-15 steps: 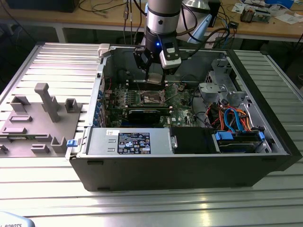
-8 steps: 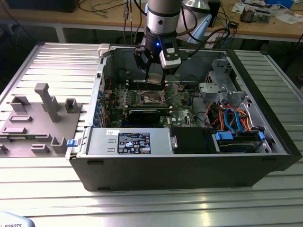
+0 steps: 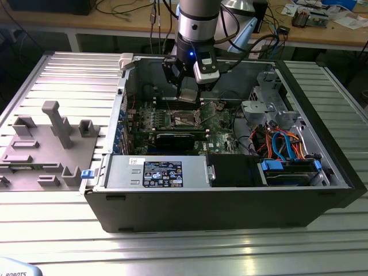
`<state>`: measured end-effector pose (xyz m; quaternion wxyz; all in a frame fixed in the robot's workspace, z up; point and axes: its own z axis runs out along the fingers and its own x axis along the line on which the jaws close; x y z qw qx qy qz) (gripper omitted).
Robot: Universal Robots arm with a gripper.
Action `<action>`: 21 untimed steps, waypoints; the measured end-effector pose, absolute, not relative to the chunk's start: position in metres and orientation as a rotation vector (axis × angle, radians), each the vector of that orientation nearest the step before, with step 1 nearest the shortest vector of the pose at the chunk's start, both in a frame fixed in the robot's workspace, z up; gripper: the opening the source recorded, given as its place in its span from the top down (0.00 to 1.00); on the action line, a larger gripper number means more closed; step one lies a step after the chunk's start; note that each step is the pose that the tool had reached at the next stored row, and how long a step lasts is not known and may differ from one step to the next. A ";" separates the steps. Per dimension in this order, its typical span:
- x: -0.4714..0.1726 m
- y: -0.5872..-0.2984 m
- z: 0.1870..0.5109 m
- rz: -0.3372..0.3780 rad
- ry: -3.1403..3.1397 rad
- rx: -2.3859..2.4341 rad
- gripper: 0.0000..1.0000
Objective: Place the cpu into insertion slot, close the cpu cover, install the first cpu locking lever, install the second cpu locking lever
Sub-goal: 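Place the cpu into insertion slot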
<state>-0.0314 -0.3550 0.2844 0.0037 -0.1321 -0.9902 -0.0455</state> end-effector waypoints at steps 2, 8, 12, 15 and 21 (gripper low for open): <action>-0.031 -0.355 0.284 -0.143 -3.103 -0.419 0.45; -0.031 -0.355 0.284 -0.143 -3.102 -0.429 0.45; -0.031 -0.355 0.284 -0.143 -3.097 -0.475 0.45; -0.031 -0.355 0.284 -0.143 -3.096 -0.479 0.45; -0.031 -0.355 0.284 -0.143 -3.094 -0.493 0.45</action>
